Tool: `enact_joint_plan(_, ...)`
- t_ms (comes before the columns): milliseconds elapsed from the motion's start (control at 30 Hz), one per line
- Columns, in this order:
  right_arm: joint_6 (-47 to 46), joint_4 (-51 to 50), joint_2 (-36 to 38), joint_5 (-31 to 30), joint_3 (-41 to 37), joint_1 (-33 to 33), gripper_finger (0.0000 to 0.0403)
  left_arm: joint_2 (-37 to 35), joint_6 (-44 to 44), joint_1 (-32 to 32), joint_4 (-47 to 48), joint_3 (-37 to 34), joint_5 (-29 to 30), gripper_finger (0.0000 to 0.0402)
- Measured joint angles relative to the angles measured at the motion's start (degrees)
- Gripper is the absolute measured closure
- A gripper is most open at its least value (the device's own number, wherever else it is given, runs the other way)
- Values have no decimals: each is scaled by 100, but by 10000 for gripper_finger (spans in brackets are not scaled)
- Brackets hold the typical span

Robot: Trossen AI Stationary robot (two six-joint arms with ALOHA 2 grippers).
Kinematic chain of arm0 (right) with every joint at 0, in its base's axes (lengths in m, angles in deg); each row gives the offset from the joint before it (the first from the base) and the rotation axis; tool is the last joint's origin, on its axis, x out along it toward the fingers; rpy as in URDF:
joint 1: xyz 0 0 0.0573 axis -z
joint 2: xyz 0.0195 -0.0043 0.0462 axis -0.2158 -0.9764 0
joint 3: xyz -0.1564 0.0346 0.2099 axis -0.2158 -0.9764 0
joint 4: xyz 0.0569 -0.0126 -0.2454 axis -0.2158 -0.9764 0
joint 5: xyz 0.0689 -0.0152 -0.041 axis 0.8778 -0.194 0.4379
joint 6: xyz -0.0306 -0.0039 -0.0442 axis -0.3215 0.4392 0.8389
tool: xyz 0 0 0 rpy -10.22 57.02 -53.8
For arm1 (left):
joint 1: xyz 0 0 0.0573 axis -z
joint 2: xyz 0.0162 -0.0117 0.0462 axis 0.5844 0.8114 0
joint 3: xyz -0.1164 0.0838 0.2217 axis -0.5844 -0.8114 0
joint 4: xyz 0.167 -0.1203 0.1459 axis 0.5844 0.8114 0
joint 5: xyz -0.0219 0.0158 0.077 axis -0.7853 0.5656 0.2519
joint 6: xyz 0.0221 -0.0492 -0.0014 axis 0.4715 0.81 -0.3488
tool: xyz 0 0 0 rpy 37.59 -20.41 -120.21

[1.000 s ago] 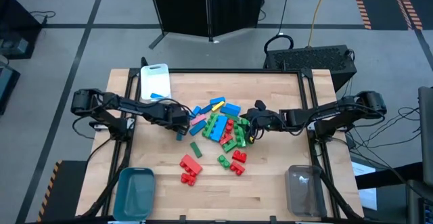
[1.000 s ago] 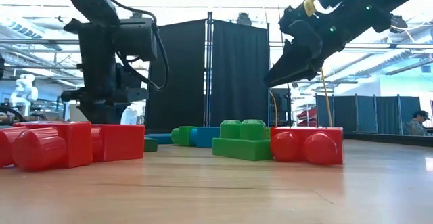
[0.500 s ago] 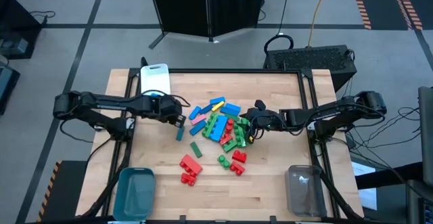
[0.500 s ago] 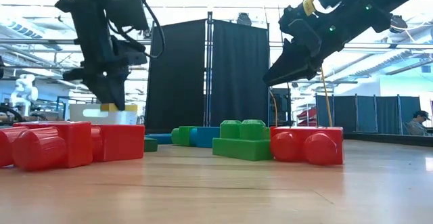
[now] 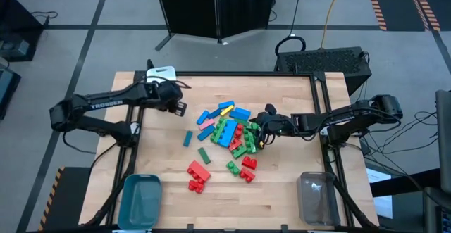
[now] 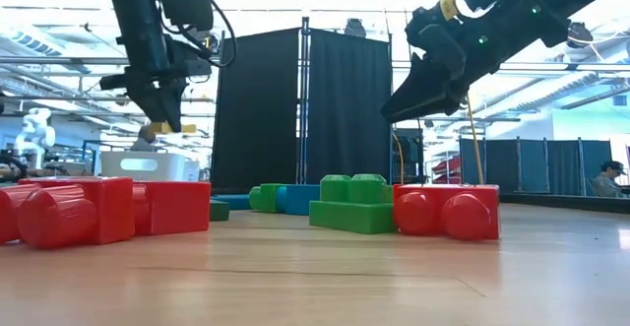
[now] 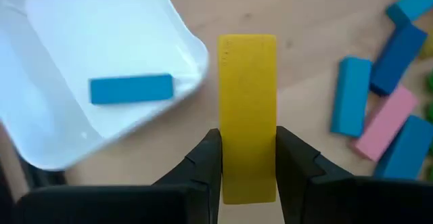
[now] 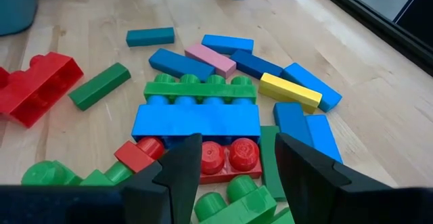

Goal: Sort blocks by size
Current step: Put the yellow block into the white bin

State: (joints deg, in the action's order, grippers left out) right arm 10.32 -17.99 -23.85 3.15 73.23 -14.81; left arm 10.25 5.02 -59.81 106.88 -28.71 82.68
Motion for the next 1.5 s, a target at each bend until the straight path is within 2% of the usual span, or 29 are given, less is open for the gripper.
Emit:
enact_joint_plan(400,2,-3,0,1,0,0,227,2,-950,-1476,-109,19,42,317)
enact_joint_plan(667,44,-5,0,3,0,0,227,47,-1418,-2346,-818,23,9,317)
enact_joint_plan(1167,46,-208,0,5,0,0,227,1171,-1678,-2666,-1033,25,-200,317)
enact_joint_plan(1300,37,-319,0,5,0,0,227,1288,-1699,-2722,-988,25,-471,310)
enact_joint_plan(1500,20,-316,0,5,0,-1,227,1294,-1731,-2733,-992,25,-481,285)
